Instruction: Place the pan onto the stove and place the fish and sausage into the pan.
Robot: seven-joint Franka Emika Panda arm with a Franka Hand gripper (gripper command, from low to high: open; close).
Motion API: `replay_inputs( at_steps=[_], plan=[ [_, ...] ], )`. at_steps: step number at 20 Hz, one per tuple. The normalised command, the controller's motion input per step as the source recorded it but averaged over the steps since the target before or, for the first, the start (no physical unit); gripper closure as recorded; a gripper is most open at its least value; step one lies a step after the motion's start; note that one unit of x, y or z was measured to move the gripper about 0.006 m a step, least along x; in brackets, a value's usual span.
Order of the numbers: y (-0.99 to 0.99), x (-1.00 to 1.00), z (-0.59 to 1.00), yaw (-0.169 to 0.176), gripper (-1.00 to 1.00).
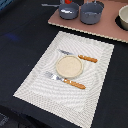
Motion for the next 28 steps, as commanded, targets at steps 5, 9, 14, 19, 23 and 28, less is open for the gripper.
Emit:
replay_inputs(
  at_steps=[5, 9, 14, 19, 23, 28],
  plan=[
    [0.38, 0.1, -0.28, 0.0, 1.0],
    [0.33, 0.08, -0.24, 0.0, 1.0],
    [0.28, 0.13, -0.1, 0.0, -1.0],
    [0.17, 0.03, 0.39, 0.0, -1.0],
    [0.16, 0.0, 0.92, 0.0, -1.0],
    [-0.02, 0.0, 0.97, -0.022, -1.0]
  ],
)
